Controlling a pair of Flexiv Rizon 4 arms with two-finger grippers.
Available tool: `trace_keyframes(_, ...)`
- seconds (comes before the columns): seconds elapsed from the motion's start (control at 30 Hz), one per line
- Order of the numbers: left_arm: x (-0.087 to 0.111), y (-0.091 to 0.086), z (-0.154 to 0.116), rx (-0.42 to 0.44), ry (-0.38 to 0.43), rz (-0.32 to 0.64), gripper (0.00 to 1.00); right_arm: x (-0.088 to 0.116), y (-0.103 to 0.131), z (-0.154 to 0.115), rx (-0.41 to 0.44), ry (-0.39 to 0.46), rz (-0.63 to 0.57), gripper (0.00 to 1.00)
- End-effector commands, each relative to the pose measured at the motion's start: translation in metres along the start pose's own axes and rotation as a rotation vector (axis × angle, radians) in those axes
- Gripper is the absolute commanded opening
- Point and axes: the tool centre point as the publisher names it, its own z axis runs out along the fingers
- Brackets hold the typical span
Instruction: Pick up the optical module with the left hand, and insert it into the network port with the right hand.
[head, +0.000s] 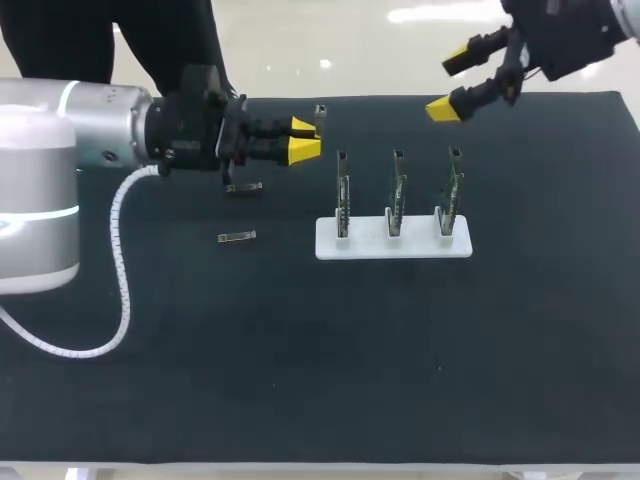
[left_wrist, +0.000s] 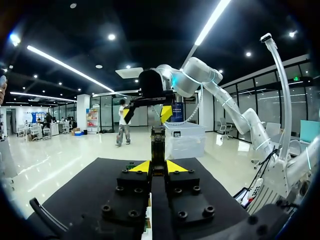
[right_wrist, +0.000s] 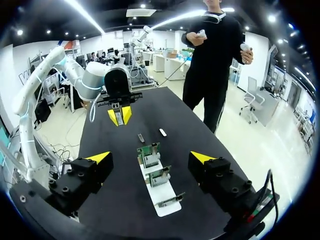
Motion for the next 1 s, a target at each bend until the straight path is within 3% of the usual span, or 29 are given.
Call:
trace_keyframes(0.03, 0.001, -0.001, 0.0, -0.004, -0.002, 0.003, 0.0, -0.01, 0.003, 0.015, -0.022, -0.012, 0.006, 1.0)
trace_keyframes(0.43, 0.001, -0.001, 0.0, -0.004, -0.002, 0.003, 0.0, -0.048, 0.041, 0.046, -0.032, 0.07, -0.03, 1.0)
trace_keyframes(1.0, 0.001, -0.001, 0.0, -0.004, -0.002, 0.003, 0.0, -0.066, 0.062, 0.077, -0.096, 0.062, -0.088, 1.0)
